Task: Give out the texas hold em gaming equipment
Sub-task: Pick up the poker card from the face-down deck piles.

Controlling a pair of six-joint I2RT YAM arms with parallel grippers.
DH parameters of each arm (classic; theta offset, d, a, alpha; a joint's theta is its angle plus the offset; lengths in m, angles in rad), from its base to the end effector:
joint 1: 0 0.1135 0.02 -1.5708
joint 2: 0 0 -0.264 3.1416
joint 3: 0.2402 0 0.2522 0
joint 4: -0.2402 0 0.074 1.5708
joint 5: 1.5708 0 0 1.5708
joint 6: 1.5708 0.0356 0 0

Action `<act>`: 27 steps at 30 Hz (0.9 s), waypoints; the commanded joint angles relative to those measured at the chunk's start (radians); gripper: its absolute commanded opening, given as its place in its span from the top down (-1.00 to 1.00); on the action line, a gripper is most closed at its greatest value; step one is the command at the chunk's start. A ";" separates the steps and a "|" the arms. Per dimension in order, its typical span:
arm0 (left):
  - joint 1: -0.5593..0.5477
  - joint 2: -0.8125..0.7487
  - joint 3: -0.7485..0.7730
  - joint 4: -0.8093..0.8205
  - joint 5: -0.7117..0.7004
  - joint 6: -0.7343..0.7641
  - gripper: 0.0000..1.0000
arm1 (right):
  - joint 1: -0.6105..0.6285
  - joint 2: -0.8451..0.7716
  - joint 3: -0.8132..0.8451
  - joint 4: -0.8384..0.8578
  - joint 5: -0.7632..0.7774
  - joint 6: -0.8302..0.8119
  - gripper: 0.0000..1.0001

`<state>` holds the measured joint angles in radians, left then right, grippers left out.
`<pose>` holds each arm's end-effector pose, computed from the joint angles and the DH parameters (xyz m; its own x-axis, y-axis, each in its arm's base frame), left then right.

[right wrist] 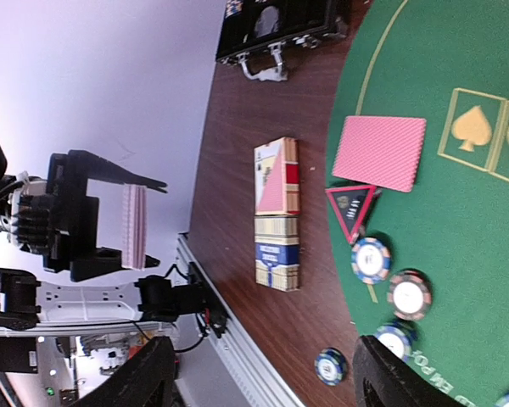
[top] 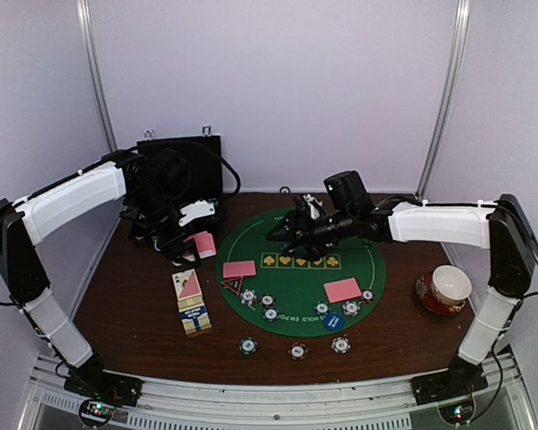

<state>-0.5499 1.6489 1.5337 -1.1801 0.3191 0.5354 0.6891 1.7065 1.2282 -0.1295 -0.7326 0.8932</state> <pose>0.2671 -0.1768 0.3044 -0.4153 0.8228 -0.3880 0.9079 0.4013 -0.1209 0.2807 0.2621 0.2582 -0.9747 -0.0526 -0.2171 -0.2186 0.4238 0.8790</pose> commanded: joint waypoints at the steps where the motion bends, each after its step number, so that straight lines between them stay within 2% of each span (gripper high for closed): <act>1: 0.001 -0.001 0.035 0.010 0.033 -0.012 0.67 | 0.064 0.101 0.092 0.253 -0.064 0.170 -0.52; 6: 0.001 0.003 0.037 0.015 0.036 -0.017 0.67 | 0.119 0.213 0.157 0.393 -0.100 0.271 -0.51; 10: 0.001 0.003 0.038 0.015 0.031 -0.016 0.67 | 0.147 0.280 0.212 0.438 -0.124 0.301 -0.52; 27: 0.001 0.010 0.046 0.016 0.031 -0.016 0.68 | 0.188 0.446 0.403 0.438 -0.195 0.327 -0.47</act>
<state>-0.5495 1.6508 1.5471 -1.1797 0.3298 0.5278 0.8600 2.1159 1.5810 0.2848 -0.8948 1.2095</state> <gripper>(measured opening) 0.656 0.739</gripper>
